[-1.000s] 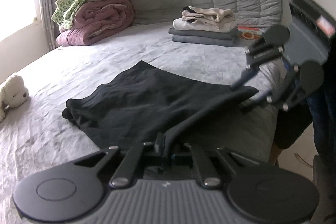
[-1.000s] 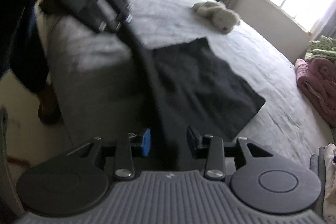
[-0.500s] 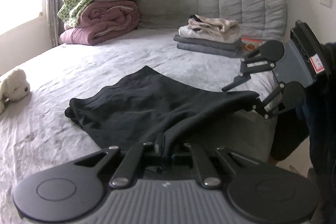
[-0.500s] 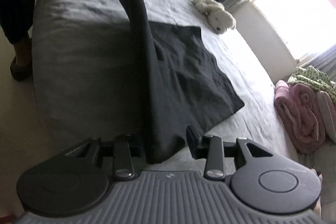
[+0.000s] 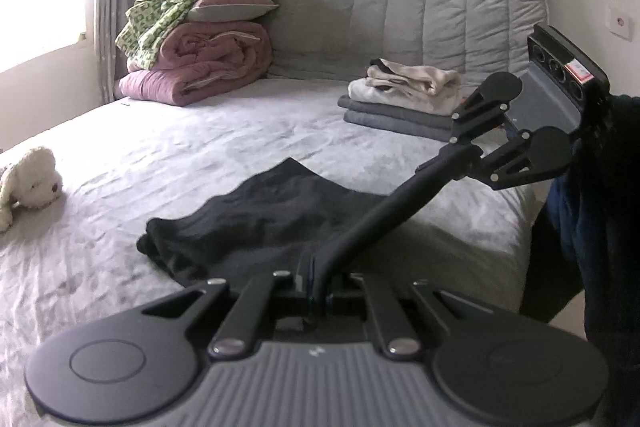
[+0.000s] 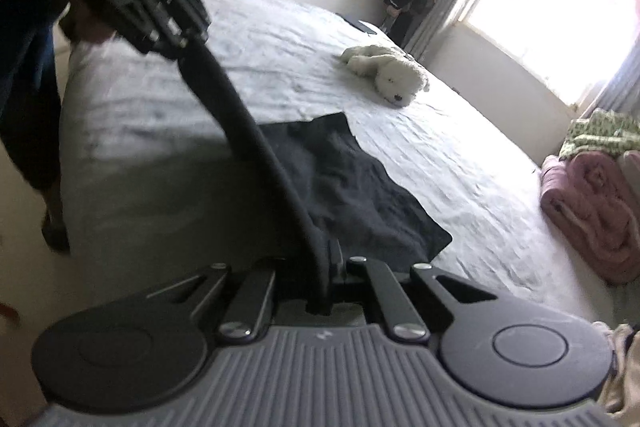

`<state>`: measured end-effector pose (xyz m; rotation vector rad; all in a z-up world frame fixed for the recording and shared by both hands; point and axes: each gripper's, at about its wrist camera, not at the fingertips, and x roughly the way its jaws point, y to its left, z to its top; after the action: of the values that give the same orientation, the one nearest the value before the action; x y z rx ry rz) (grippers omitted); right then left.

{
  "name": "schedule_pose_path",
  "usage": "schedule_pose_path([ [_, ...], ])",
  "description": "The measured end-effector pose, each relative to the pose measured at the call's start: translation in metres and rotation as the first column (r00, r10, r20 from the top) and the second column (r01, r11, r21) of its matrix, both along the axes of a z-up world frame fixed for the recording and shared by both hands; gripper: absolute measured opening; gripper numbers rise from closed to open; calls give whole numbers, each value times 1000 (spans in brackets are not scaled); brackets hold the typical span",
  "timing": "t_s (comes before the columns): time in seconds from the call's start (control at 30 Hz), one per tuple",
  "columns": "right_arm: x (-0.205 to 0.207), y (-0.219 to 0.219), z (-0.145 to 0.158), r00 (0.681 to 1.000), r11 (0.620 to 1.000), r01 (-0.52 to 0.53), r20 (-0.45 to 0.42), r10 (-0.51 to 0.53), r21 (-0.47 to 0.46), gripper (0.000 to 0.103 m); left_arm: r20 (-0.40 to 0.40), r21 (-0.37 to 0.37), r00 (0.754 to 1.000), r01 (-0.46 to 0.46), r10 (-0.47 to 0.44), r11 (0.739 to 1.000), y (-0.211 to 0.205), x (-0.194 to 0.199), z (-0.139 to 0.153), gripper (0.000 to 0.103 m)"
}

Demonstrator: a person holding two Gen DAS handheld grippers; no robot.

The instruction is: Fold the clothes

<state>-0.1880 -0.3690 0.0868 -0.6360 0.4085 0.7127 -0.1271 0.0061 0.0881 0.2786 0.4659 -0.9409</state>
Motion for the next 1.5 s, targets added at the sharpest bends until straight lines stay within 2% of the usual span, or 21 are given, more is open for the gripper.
schedule_pose_path([
  [0.13, 25, -4, 11, 999, 998, 7, -50, -4, 65, 4, -22, -13, 1000, -22, 22, 1000, -2, 19, 6, 5],
  [0.33, 70, -11, 18, 988, 992, 26, -154, -7, 125, 4, -127, -31, 989, -86, 81, 996, -9, 65, 10, 6],
  [0.6, 143, -9, 12, 955, 980, 109, -292, -57, 165, 4, -339, -60, 921, -226, 193, 972, -12, 143, -4, 6],
  [0.77, 184, -9, -1, 910, 962, 192, -403, -100, 195, 6, -427, -70, 875, -284, 228, 956, -10, 170, -23, 7],
  [0.9, 201, -13, -20, 870, 940, 250, -479, -113, 232, 9, -495, -94, 834, -331, 244, 939, -6, 187, -36, 7],
  [1.0, 209, -17, -22, 845, 916, 290, -524, -109, 277, 11, -543, -134, 803, -372, 246, 919, -2, 197, -43, 7],
  [1.1, 218, -26, -21, 823, 888, 332, -557, -108, 319, 11, -559, -174, 793, -397, 242, 901, 0, 201, -44, 8],
  [1.23, 228, -34, -20, 795, 843, 380, -600, -88, 380, 11, -558, -176, 784, -433, 272, 884, -2, 203, -45, 8],
  [1.3, 233, -33, -23, 781, 826, 413, -616, -105, 383, 15, -569, -180, 769, -462, 291, 868, 0, 204, -49, 11],
  [1.37, 237, -35, -26, 764, 805, 451, -633, -125, 385, 18, -592, -183, 749, -485, 298, 855, 3, 206, -54, 22],
  [1.43, 239, -40, -30, 740, 781, 484, -662, -123, 396, 18, -594, -191, 744, -499, 305, 845, 6, 207, -55, 24],
  [1.5, 239, -43, -30, 729, 761, 501, -674, -114, 413, 18, -597, -198, 739, -513, 312, 835, 9, 208, -56, 26],
])
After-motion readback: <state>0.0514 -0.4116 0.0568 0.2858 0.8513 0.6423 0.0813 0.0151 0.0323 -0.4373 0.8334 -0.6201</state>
